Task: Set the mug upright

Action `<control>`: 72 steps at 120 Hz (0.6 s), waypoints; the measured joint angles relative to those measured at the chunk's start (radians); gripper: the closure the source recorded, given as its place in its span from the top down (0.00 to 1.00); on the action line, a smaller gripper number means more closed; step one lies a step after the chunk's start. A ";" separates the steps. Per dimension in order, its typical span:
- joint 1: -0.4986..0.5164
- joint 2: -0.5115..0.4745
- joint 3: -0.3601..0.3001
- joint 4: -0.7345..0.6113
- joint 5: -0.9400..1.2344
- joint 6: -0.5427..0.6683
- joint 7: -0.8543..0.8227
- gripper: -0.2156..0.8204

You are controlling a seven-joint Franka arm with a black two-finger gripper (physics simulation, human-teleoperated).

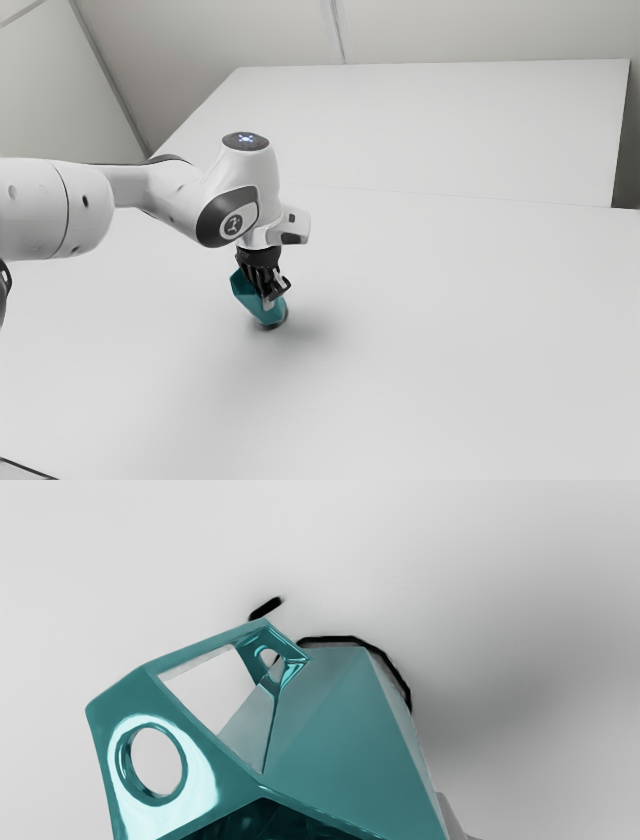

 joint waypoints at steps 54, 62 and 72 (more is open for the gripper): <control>0.002 -0.007 0.002 0.006 -0.012 0.001 0.010 0.29; 0.002 -0.012 0.003 0.008 -0.011 0.000 0.012 0.32; 0.001 -0.024 0.003 0.010 -0.011 0.000 0.013 0.35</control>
